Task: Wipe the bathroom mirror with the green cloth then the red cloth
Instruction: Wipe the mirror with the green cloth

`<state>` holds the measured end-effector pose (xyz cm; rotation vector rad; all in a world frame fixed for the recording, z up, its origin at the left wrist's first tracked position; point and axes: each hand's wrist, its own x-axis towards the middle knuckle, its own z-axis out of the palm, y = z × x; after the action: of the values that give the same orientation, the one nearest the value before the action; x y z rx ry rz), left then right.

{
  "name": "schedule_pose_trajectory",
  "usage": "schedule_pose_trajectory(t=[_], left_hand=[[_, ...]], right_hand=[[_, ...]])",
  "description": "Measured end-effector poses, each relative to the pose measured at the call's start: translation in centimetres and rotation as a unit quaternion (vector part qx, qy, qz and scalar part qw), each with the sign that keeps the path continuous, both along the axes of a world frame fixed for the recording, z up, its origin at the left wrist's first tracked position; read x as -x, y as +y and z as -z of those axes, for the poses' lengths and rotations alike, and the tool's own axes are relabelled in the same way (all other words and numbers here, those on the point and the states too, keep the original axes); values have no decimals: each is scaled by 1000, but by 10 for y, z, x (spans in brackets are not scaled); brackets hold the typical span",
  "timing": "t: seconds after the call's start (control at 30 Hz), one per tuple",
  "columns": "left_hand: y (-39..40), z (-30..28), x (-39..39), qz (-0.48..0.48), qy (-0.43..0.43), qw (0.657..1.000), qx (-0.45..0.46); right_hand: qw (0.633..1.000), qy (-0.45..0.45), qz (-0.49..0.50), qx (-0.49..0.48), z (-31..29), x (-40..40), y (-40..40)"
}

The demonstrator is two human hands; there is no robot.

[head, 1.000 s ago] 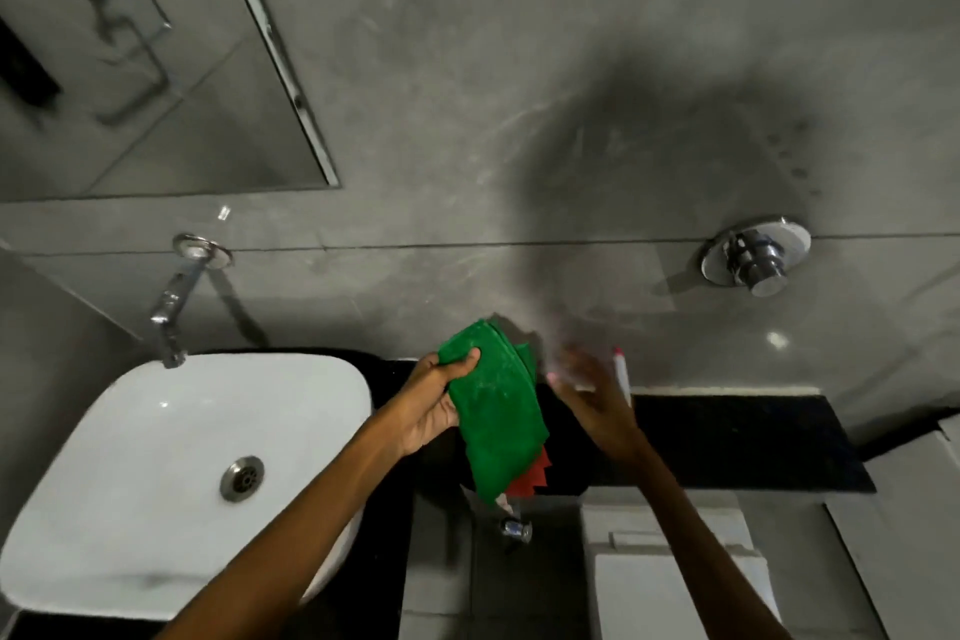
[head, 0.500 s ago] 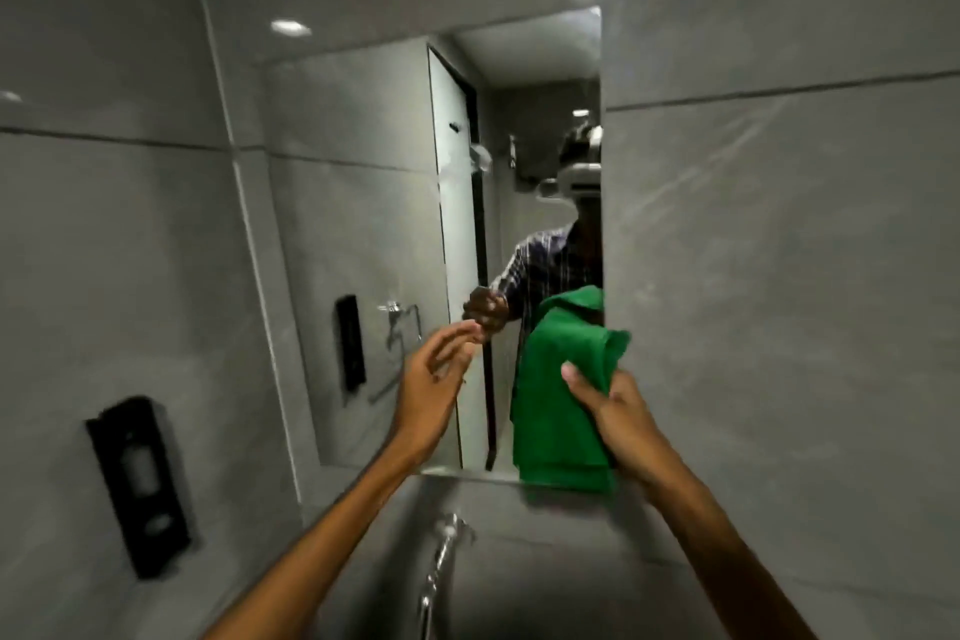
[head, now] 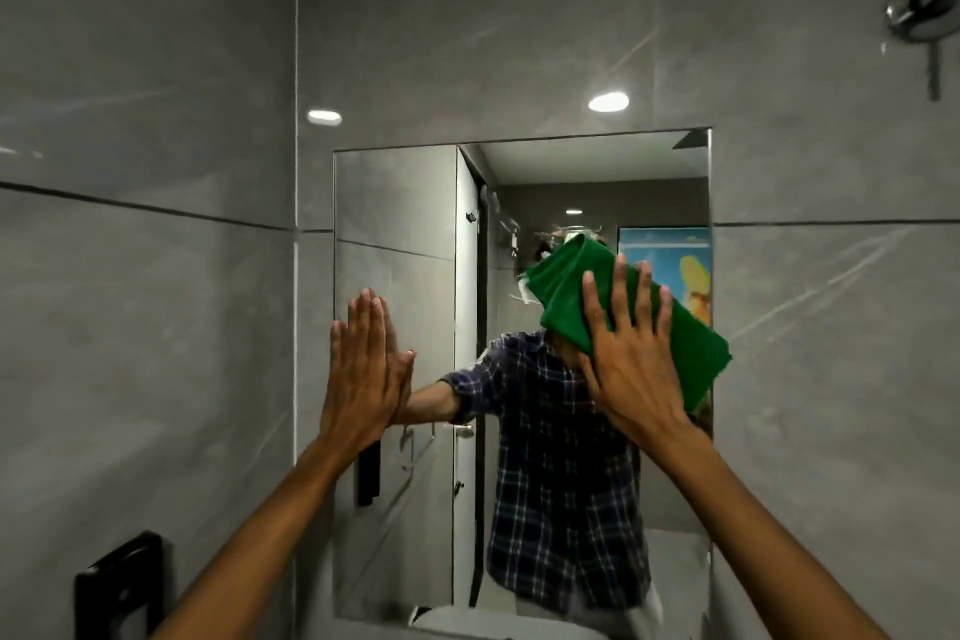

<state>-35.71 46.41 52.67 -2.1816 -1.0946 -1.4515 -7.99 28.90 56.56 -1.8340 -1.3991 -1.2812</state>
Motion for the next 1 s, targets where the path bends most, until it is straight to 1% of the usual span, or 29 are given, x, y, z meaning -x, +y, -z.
schedule_pose_trajectory(t=[0.03,0.07,0.13,0.2,0.23,0.27,0.3,0.33,0.37,0.4,0.43,0.47,0.5,0.53,0.57,0.6,0.67,0.7,0.73,0.77,0.8,0.83,0.87,0.9,0.93,0.97,1.0], left_hand=[[6,2,-5,-13,-5,1000,-13],[15,5,-8,-17,-15,999,-28],[30,10,-8,-16,-22,998,-58],[36,12,-8,-16,-22,997,-75],[38,14,-8,-18,-23,996,-79],[39,14,-8,-19,-25,996,-81],[39,15,-9,-21,-25,996,-84],[39,14,-8,-24,-23,996,-84],[39,14,-7,-26,-19,996,-84],[39,15,-7,-27,-13,996,-83],[39,14,-6,-27,-11,996,-83],[39,15,-6,-25,-13,996,-80],[39,14,-6,-23,-19,996,-81],[39,15,-8,-21,-21,996,-82],[39,16,-8,-20,-21,996,-83],[38,19,-8,-21,-20,996,-86],[42,21,-8,-23,-15,995,-94],[43,23,-8,-22,-15,995,-95],[46,22,-8,-21,-16,995,-99],[47,21,-7,-21,-19,994,-102],[49,18,-7,-20,-22,994,-103],[50,17,-7,-18,-20,994,-105],[50,17,-7,-17,-19,994,-104],[50,18,-7,-17,-18,994,-104],[50,19,-6,-17,-18,994,-104],[50,18,-6,-15,-20,994,-105],[49,18,-6,-10,-21,994,-103]], right_hand=[[1000,-27,11,-2,2,-6,4],[999,-27,23,-14,0,-7,10],[994,45,43,-93,-16,7,26],[963,168,42,-205,-43,39,46],[951,209,23,-227,-55,60,57],[953,206,7,-224,-61,78,69],[969,149,-10,-196,-59,90,81],[987,51,-28,-150,-48,97,90],[993,-50,-48,-91,-32,98,93],[988,-135,-65,-38,-14,90,90],[979,-193,-69,-7,2,76,84],[976,-210,-61,3,16,58,75],[980,-192,-45,-13,23,43,67],[988,-143,-22,-43,22,30,58],[994,-74,2,-84,14,24,52],[991,2,20,-135,0,25,51],[963,131,33,-232,-47,48,60],[952,168,18,-254,-71,66,68],[950,174,-3,-259,-94,84,78],[958,146,-18,-246,-106,98,89],[973,84,-36,-210,-110,109,99],[987,-6,-48,-151,-103,114,106],[989,-104,-65,-85,-89,112,108],[978,-190,-81,-31,-75,102,105],[966,-244,-84,1,-62,85,98],[963,-258,-73,2,-52,66,90],[971,-232,-51,-26,-46,49,81]])
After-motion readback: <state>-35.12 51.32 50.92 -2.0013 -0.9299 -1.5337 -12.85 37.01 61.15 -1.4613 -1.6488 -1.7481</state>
